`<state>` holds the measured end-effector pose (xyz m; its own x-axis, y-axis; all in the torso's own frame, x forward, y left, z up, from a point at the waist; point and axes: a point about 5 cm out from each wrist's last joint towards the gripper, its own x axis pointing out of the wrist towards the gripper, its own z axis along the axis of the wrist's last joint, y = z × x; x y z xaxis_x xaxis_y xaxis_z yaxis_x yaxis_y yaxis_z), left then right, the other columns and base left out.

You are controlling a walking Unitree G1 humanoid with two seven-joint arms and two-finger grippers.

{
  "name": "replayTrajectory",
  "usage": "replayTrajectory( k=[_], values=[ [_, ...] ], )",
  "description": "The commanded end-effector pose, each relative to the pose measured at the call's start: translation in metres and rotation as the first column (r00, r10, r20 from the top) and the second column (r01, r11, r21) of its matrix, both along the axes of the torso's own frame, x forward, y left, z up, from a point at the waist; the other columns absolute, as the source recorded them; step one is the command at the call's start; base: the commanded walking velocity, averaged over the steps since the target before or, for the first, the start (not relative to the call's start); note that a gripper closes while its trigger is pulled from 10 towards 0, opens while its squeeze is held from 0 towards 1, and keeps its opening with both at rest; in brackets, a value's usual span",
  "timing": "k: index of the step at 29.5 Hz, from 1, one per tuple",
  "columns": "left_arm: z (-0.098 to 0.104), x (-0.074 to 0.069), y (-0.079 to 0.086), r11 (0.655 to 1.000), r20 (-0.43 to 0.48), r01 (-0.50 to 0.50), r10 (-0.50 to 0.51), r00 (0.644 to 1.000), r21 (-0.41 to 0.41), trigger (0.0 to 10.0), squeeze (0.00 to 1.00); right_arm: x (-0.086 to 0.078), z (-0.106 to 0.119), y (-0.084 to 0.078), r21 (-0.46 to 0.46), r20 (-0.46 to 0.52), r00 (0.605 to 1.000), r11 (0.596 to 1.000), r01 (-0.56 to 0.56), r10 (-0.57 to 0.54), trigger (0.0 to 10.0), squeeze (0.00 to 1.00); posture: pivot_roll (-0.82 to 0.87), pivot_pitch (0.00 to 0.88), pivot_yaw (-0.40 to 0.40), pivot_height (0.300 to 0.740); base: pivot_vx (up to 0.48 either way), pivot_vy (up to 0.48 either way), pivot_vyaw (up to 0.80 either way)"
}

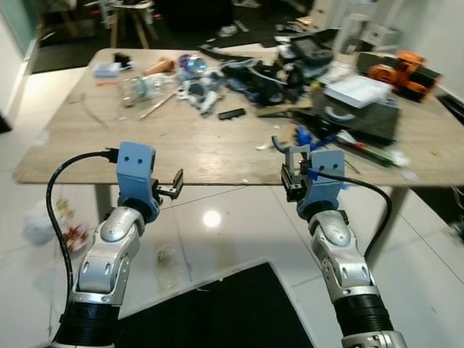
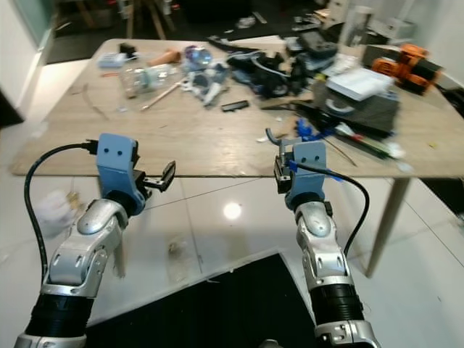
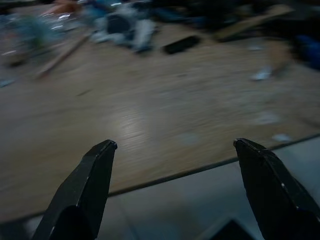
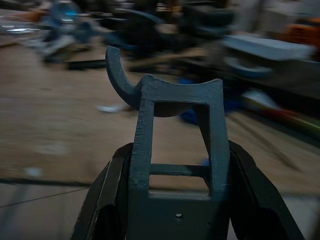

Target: Picking trash to rubbish bin

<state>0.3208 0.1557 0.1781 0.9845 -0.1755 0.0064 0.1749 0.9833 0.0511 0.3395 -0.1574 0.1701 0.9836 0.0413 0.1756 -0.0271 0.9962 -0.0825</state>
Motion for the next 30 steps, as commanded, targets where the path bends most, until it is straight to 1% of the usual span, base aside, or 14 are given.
replayTrajectory(
  k=[1, 7, 14, 17, 18, 19, 20, 21, 22, 24, 27, 29, 30],
  values=[
    [-0.008, -0.002, 0.000, 1.000, -0.037, -0.018, 0.018, 0.999, 0.006, 10.0, 0.00, -0.002, -0.009, -0.004, 0.018, -0.023, 1.000, 1.000, 0.020, -0.020, 10.0, 0.00, 0.08, 0.143, -0.001, 0.740, 0.000, 0.000, -0.80],
    [-0.012, -0.003, 0.000, 0.999, -0.046, -0.034, 0.034, 0.998, 0.010, 10.0, 0.00, -0.005, -0.017, -0.003, 0.053, -0.050, 0.998, 0.998, 0.039, -0.036, 10.0, 0.00, 0.07, 0.141, -0.006, 0.740, 0.000, 0.000, -0.80],
    [-0.018, -0.007, 0.001, 0.999, -0.055, -0.052, 0.051, 0.997, -0.006, 10.0, 0.00, -0.009, -0.020, 0.000, 0.050, -0.056, 0.998, 0.998, 0.032, -0.029, 10.0, 0.00, 0.05, 0.127, 0.003, 0.740, 0.000, 0.000, -0.80],
    [-0.019, -0.007, 0.001, 0.998, -0.075, -0.054, 0.052, 0.996, -0.029, 10.0, 0.00, -0.010, -0.021, 0.002, 0.052, -0.058, 0.998, 0.998, 0.028, -0.025, 10.0, 0.00, 0.05, 0.120, 0.001, 0.740, 0.000, 0.000, -0.80],
    [-0.020, -0.006, 0.002, 0.998, -0.083, -0.056, 0.053, 0.995, -0.035, 10.0, 0.00, -0.010, -0.023, 0.003, 0.052, -0.061, 0.998, 0.998, 0.027, -0.024, 10.0, 0.00, 0.05, 0.117, -0.002, 0.740, 0.000, 0.000, -0.80],
    [-0.019, -0.005, 0.004, 0.998, -0.072, -0.055, 0.053, 0.996, -0.023, 10.0, 0.00, -0.011, -0.028, 0.005, 0.046, -0.070, 0.997, 0.999, 0.025, -0.022, 10.0, 0.00, 0.05, 0.109, -0.004, 0.740, 0.000, 0.000, -0.80],
    [-0.019, -0.005, 0.004, 0.998, -0.072, -0.055, 0.053, 0.996, -0.023, 10.0, 0.00, -0.011, -0.028, 0.005, 0.046, -0.070, 0.997, 0.999, 0.025, -0.022, 10.0, 0.00, 0.05, 0.109, -0.004, 0.740, 0.000, 0.000, -0.80],
    [-0.022, -0.004, 0.009, 0.998, -0.047, -0.062, 0.064, 0.997, 0.031, 10.0, 0.00, -0.013, -0.039, 0.006, 0.031, -0.098, 0.995, 0.999, 0.018, -0.015, 10.0, 0.00, 0.05, 0.105, -0.005, 0.740, 0.000, 0.000, -0.80],
    [-0.022, -0.004, 0.009, 0.998, -0.047, -0.062, 0.064, 0.997, 0.031, 10.0, 0.00, -0.013, -0.039, 0.006, 0.031, -0.098, 0.995, 0.999, 0.018, -0.015, 10.0, 0.00, 0.05, 0.105, -0.005, 0.740, 0.000, 0.000, -0.80],
    [-0.025, -0.004, 0.013, 0.997, -0.045, -0.077, 0.079, 0.996, 0.030, 10.0, 0.00, -0.015, -0.046, 0.005, 0.018, -0.119, 0.993, 1.000, 0.015, -0.013, 10.0, 0.00, 0.05, 0.099, -0.007, 0.740, 0.000, 0.000, -0.80],
    [-0.028, -0.007, 0.016, 0.997, -0.060, -0.078, 0.078, 0.995, -0.001, 10.0, 0.00, -0.016, -0.049, 0.003, 0.006, -0.129, 0.992, 1.000, 0.015, -0.015, 10.0, 0.00, 0.05, 0.095, -0.006, 0.740, 0.000, 0.000, -0.80],
    [-0.029, -0.008, 0.016, 0.997, -0.056, -0.073, 0.072, 0.996, -0.017, 10.0, 0.00, -0.016, -0.051, 0.003, 0.000, -0.135, 0.991, 1.000, 0.010, -0.010, 10.0, 0.00, 0.04, 0.093, -0.006, 0.740, 0.000, 0.000, -0.80],
    [-0.030, -0.009, 0.015, 0.997, -0.040, -0.072, 0.072, 0.997, -0.011, 10.0, 0.00, -0.016, -0.053, 0.003, 0.002, -0.143, 0.990, 1.000, 0.004, -0.003, 10.0, 0.00, 0.04, 0.090, -0.007, 0.740, 0.000, 0.000, -0.80]
  ],
)
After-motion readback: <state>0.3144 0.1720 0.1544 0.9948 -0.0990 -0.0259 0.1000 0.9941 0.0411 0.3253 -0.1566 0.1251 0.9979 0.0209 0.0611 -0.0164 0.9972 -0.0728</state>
